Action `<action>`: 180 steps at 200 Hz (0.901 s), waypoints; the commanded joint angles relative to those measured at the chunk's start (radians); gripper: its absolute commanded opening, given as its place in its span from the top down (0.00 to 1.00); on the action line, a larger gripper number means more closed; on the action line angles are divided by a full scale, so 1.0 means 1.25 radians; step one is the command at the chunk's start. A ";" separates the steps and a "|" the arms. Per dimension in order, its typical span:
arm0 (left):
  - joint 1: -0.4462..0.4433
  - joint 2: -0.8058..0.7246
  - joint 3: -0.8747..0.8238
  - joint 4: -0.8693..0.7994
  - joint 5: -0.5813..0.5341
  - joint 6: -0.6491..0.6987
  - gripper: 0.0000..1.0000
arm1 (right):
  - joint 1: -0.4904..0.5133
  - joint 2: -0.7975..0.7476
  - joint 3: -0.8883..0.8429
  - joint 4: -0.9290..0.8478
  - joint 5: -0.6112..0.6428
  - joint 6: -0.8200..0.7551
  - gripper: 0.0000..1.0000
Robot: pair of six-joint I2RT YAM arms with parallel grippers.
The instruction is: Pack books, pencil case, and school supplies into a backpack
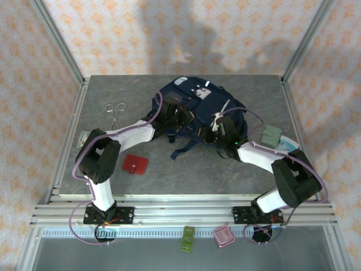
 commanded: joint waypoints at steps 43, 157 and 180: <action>-0.004 -0.031 0.042 0.077 0.045 0.004 1.00 | -0.011 0.037 0.039 -0.069 0.114 -0.016 0.95; 0.008 -0.028 0.042 0.068 0.037 0.017 1.00 | -0.011 0.043 0.060 -0.120 0.160 0.002 1.00; 0.032 -0.042 0.005 0.071 0.023 0.027 1.00 | -0.019 0.016 0.082 -0.234 0.182 0.010 1.00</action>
